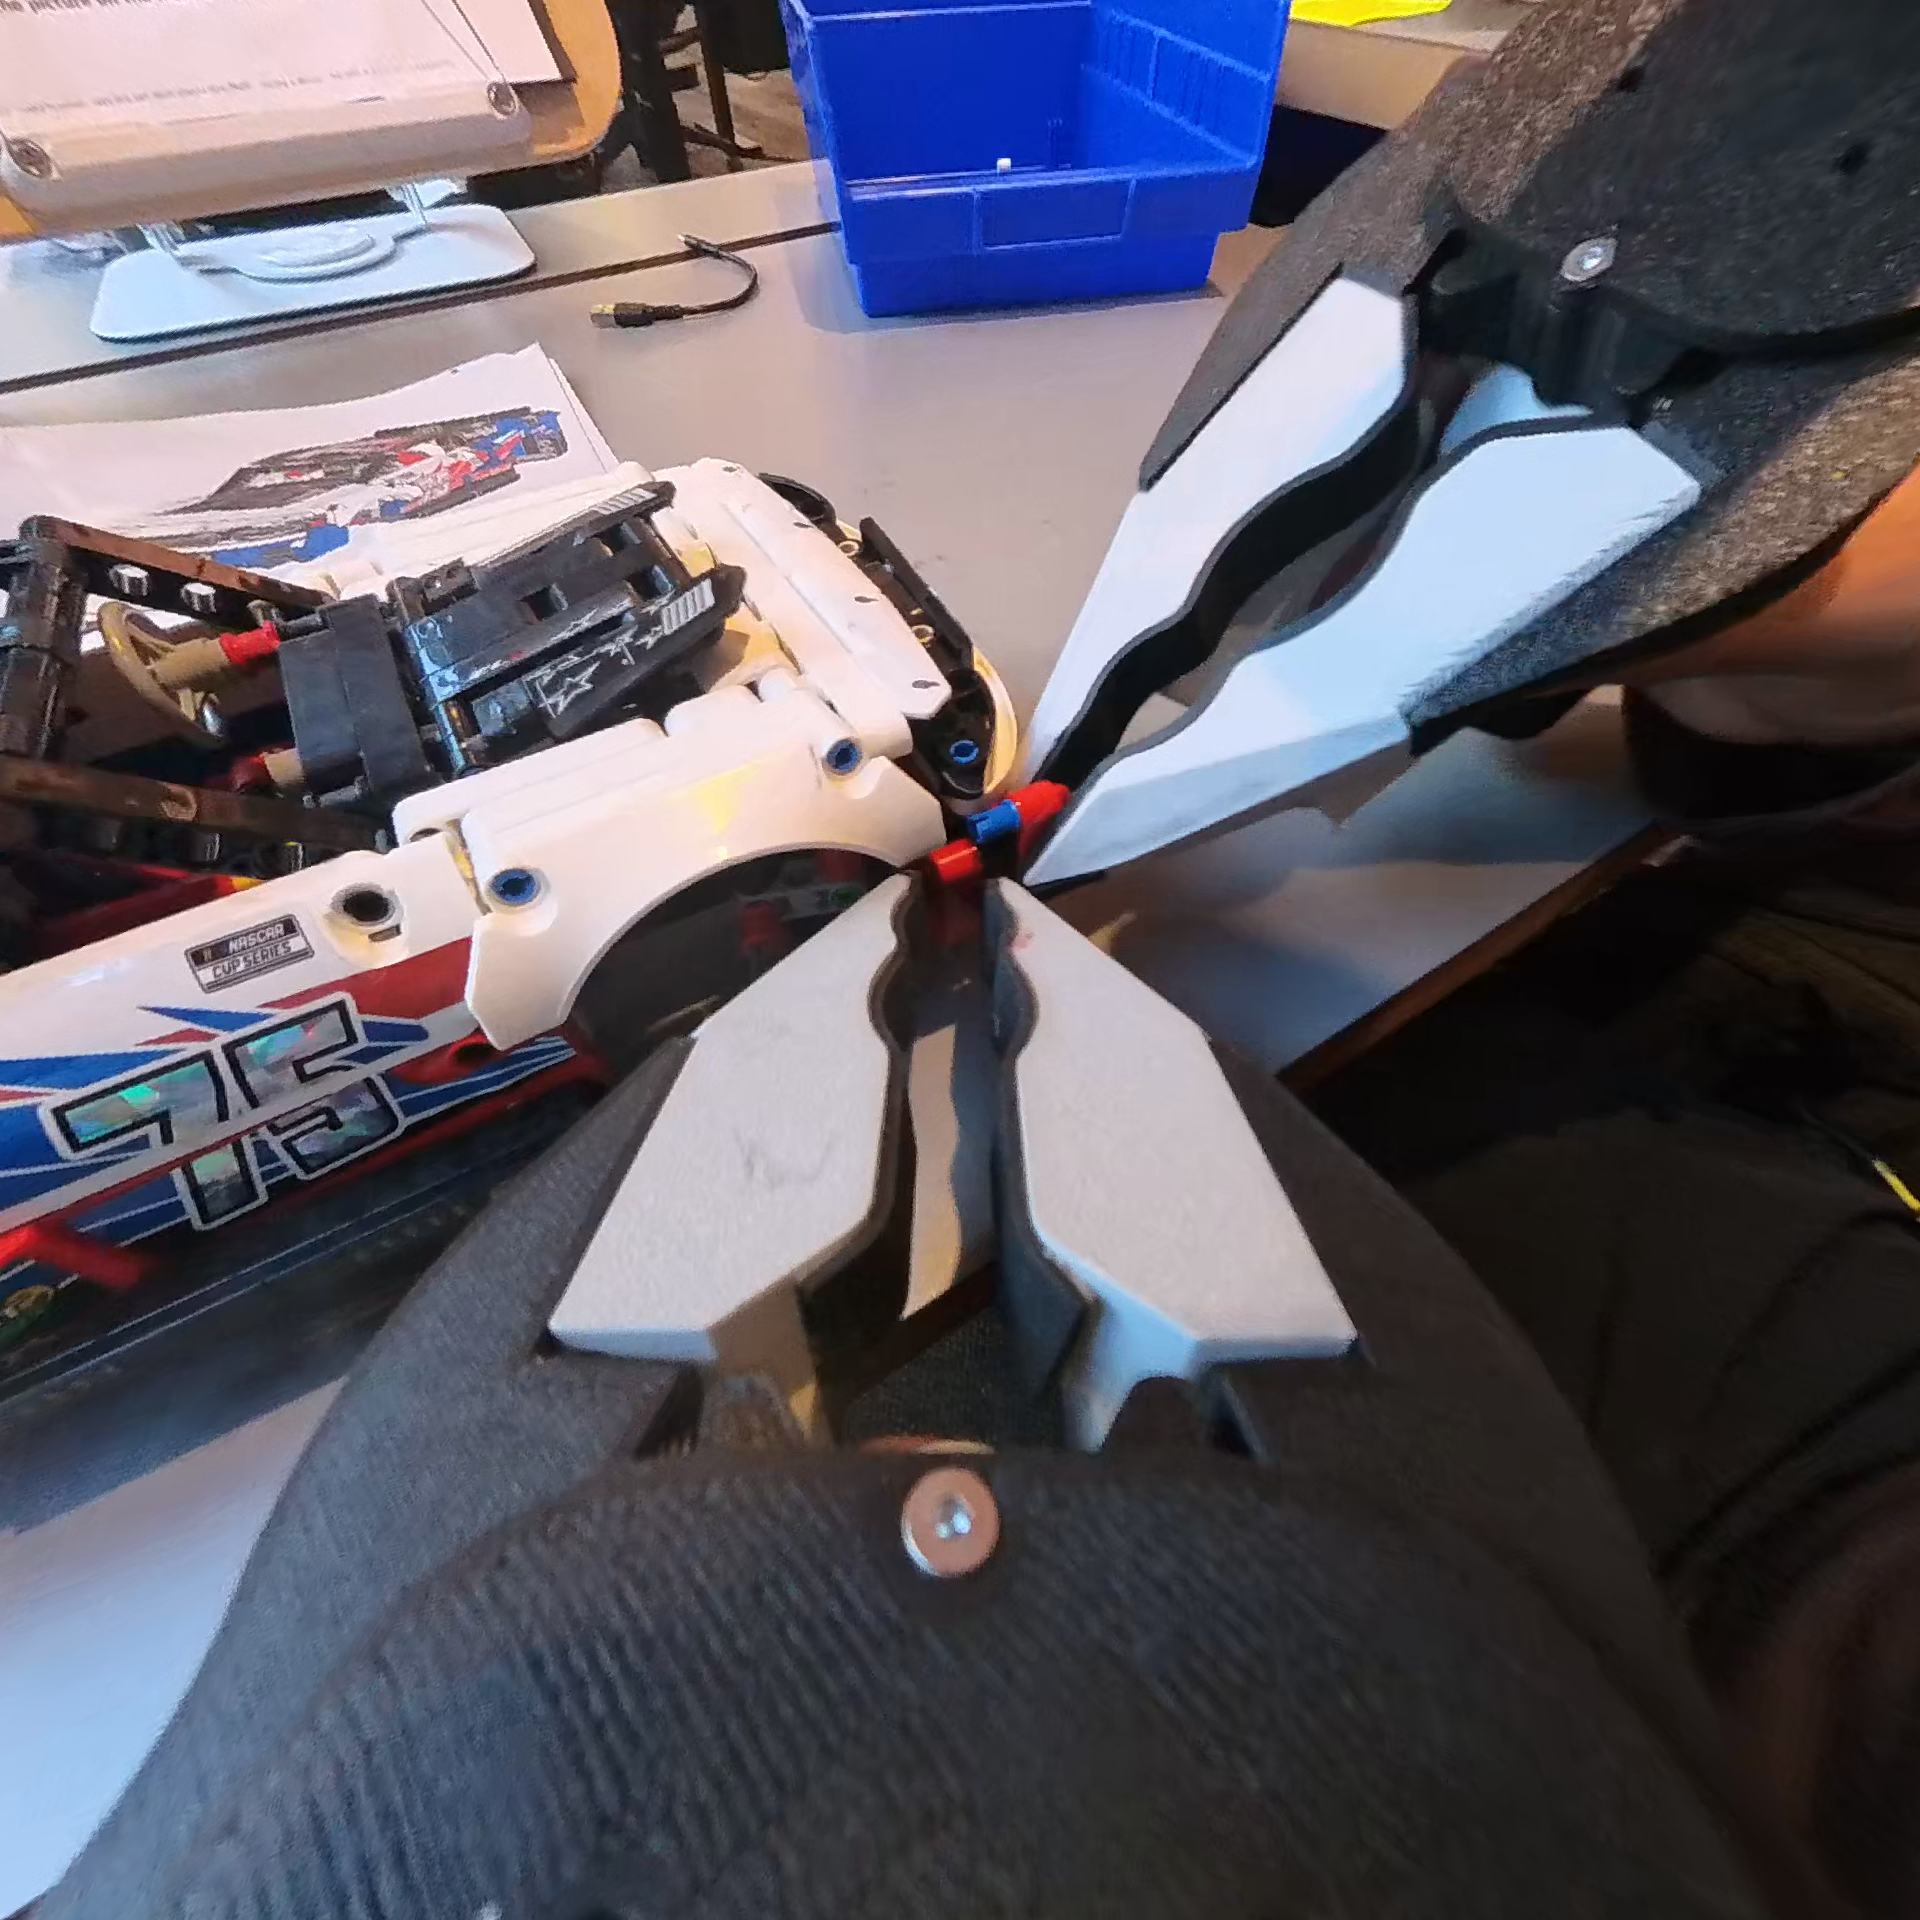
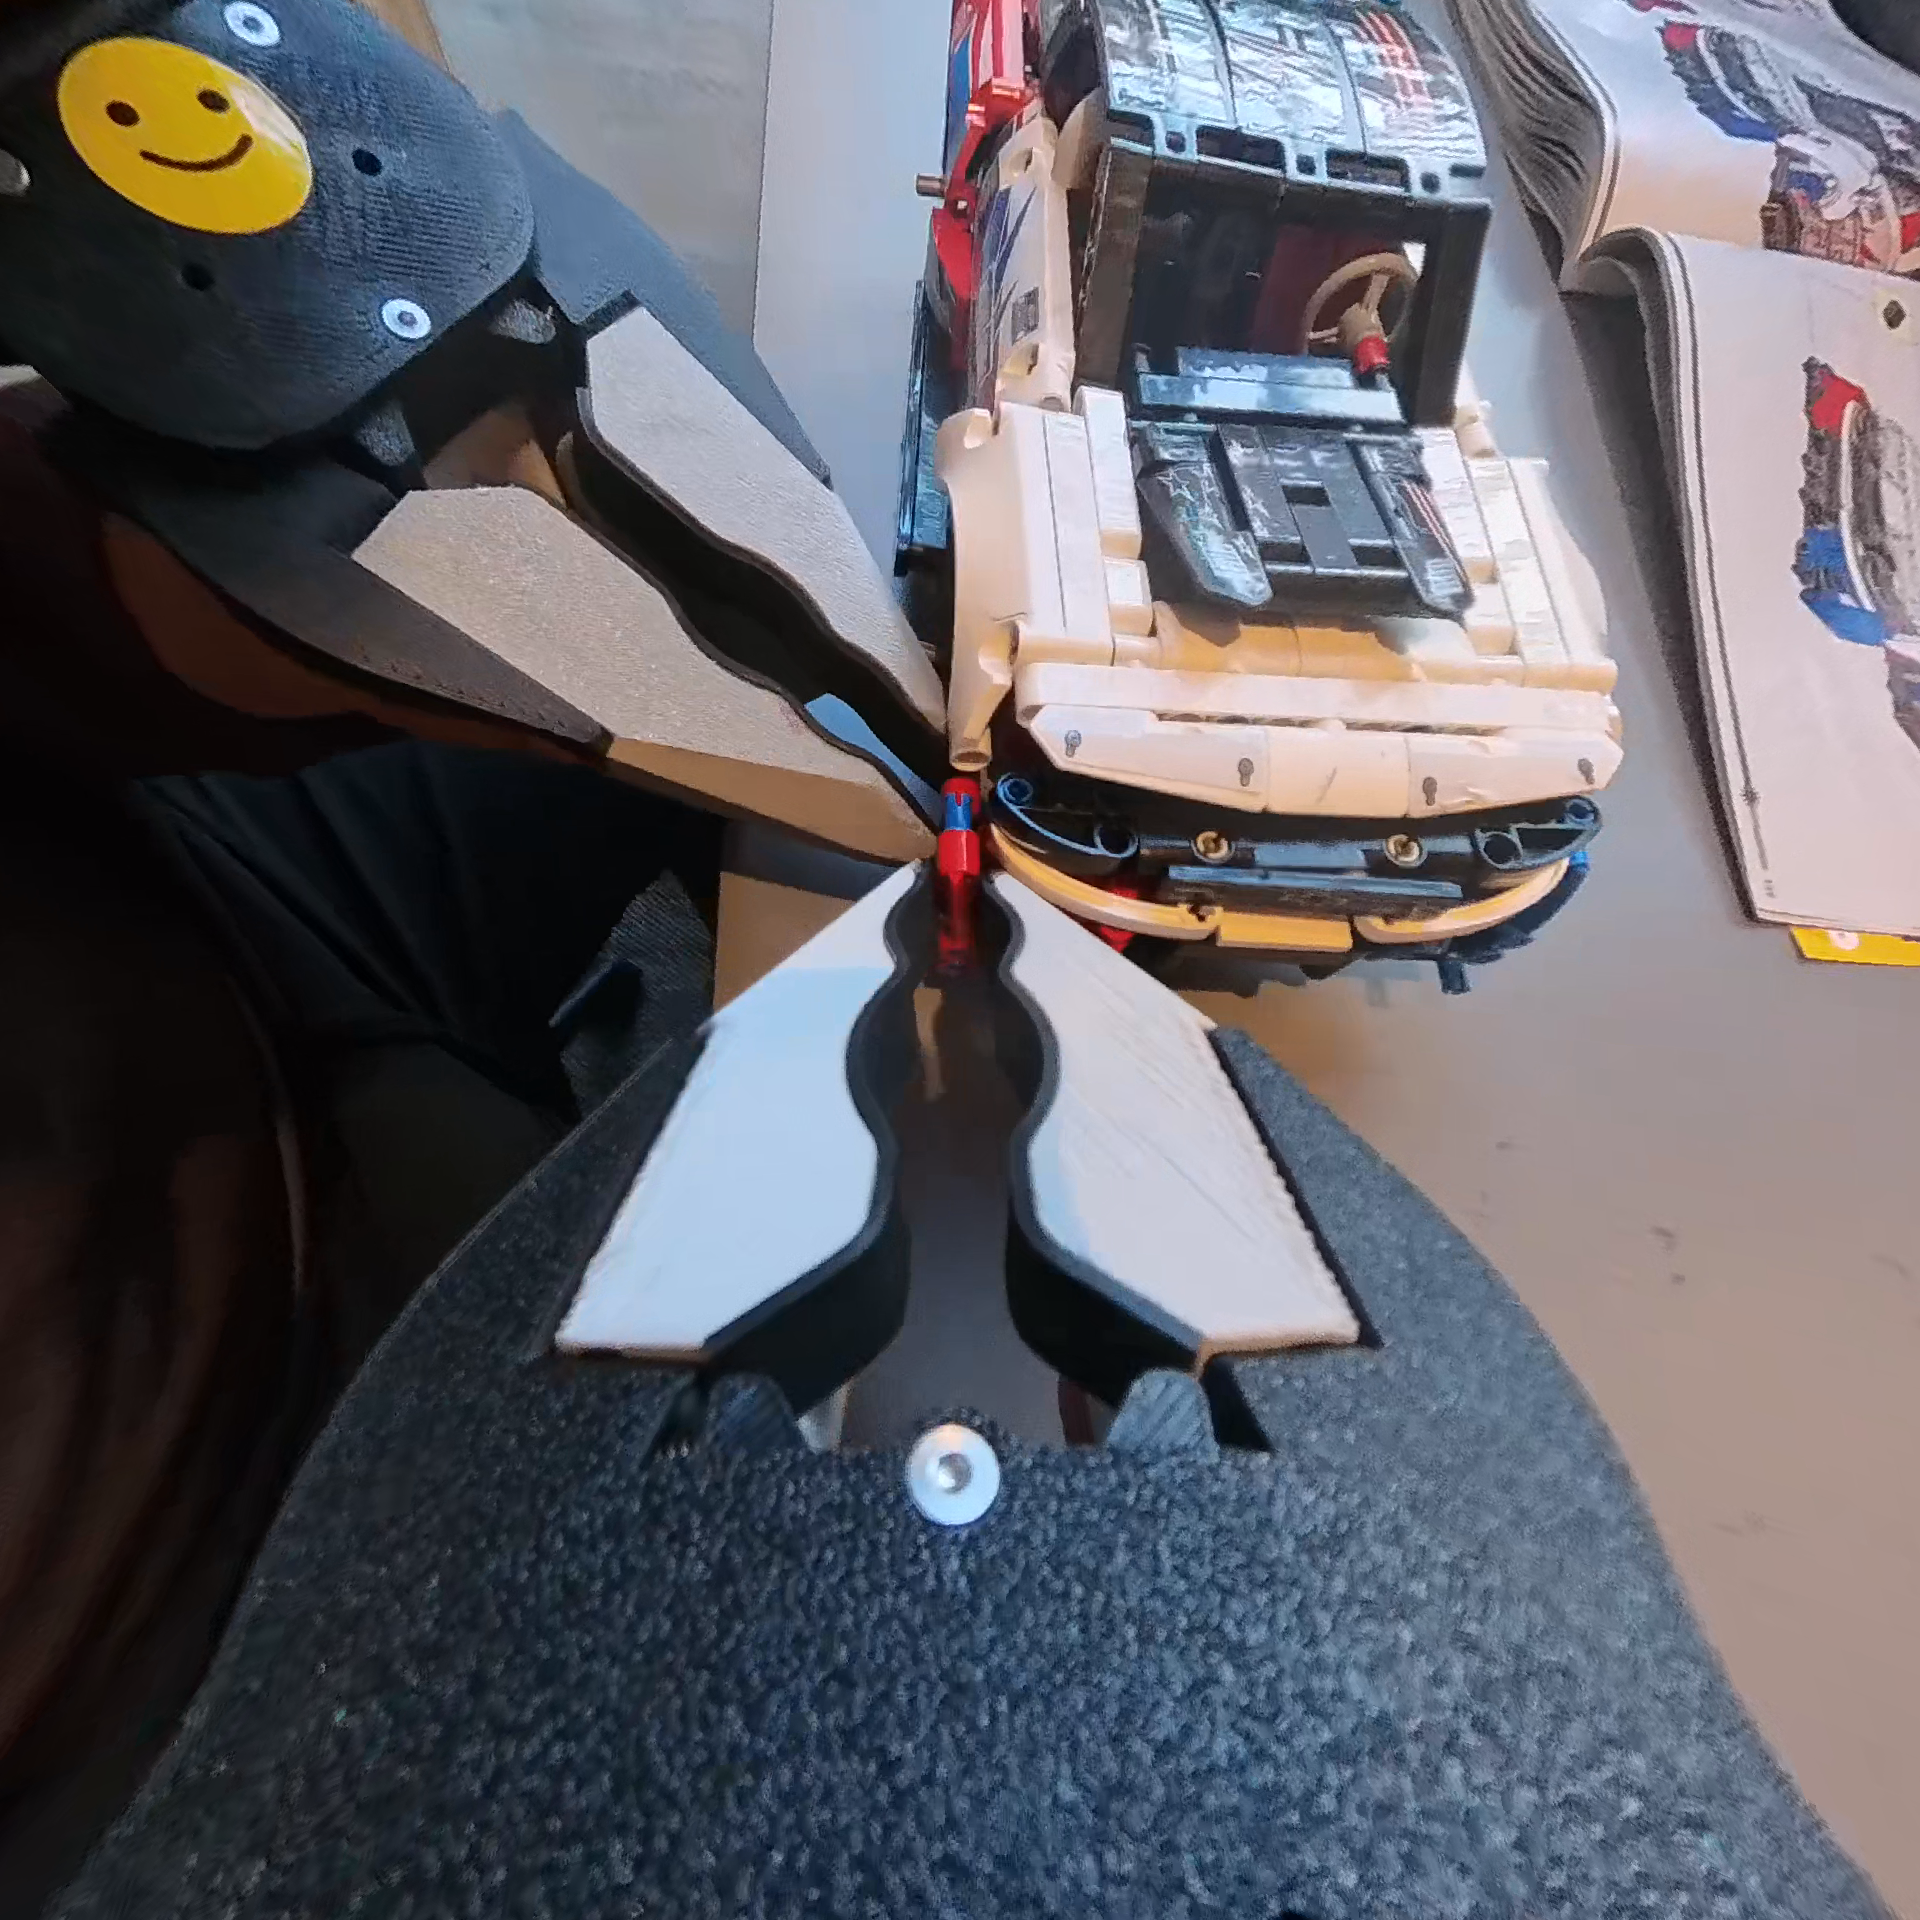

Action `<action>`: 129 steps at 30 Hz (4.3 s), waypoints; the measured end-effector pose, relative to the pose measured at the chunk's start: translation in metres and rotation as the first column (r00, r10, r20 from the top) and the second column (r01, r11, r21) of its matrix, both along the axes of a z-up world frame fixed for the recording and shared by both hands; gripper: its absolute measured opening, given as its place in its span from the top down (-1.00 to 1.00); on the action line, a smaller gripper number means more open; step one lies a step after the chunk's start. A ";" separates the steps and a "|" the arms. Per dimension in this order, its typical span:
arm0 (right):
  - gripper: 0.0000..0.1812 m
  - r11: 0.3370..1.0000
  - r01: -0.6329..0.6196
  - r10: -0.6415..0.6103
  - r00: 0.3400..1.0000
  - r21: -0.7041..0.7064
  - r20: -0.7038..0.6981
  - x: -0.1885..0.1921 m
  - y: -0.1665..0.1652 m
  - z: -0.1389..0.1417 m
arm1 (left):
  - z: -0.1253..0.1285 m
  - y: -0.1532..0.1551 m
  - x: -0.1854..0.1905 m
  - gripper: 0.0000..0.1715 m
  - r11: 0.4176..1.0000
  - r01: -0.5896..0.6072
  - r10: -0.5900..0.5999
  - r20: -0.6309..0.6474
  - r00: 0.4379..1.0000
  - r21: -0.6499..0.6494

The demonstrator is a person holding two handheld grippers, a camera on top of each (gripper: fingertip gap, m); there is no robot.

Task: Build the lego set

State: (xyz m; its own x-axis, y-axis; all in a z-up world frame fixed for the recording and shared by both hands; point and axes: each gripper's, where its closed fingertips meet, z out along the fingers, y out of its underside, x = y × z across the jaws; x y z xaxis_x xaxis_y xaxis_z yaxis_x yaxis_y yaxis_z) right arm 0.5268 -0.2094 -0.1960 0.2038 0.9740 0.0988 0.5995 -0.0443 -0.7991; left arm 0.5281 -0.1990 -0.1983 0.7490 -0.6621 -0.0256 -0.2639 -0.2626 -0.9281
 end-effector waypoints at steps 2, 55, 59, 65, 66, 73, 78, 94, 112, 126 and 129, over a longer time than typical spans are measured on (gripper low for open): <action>0.94 1.000 0.005 -0.005 1.000 -0.015 0.018 0.000 0.000 0.000 | 0.000 0.000 0.000 0.92 1.000 0.002 -0.002 -0.008 1.000 0.000; 0.93 0.991 -0.033 0.038 0.999 -0.127 0.039 -0.004 0.009 0.010 | 0.010 0.008 -0.004 0.89 0.991 0.097 -0.074 -0.215 0.974 0.098; 0.91 0.992 -0.017 0.016 1.000 -0.123 -0.008 -0.001 0.010 0.011 | 0.010 0.008 -0.004 0.90 0.991 0.085 -0.064 -0.197 0.978 0.101; 0.95 0.994 0.024 -0.025 1.000 -0.108 -0.013 0.014 0.012 0.007 | 0.011 0.007 -0.005 0.89 0.993 0.072 -0.057 -0.149 0.987 0.094; 0.88 0.994 0.026 -0.028 1.000 -0.110 -0.010 0.020 0.011 0.006 | 0.011 0.007 -0.005 0.89 0.993 0.070 -0.057 -0.141 0.988 0.091; 0.67 0.994 -0.063 0.074 0.990 -0.090 0.122 0.043 -0.012 -0.017 | 0.008 -0.003 -0.009 0.79 0.996 0.072 -0.064 -0.119 0.991 0.061; 0.71 0.997 -0.076 0.075 0.983 0.001 0.165 0.039 -0.005 -0.018 | 0.008 -0.007 -0.013 0.81 0.996 0.070 -0.063 -0.128 0.990 0.051; -0.06 0.918 0.058 -0.098 0.992 -0.394 -0.083 0.013 0.079 0.025 | 0.092 0.105 -0.251 0.20 0.995 -0.031 0.030 -0.018 0.999 -0.098; -0.24 0.902 -0.029 -0.022 0.993 -0.430 -0.113 -0.003 0.076 0.017 | 0.034 0.111 -0.228 0.37 0.892 0.288 -0.162 0.349 0.923 -0.348; -0.18 0.987 0.024 -0.036 0.996 -0.161 -0.076 0.000 0.069 0.014 | 0.037 0.087 -0.236 0.51 0.938 0.273 -0.198 0.317 0.927 -0.213; -0.18 0.987 0.009 -0.026 0.994 -0.159 -0.104 0.002 0.071 0.022 | 0.038 0.090 -0.235 0.51 0.937 0.274 -0.198 0.320 0.927 -0.216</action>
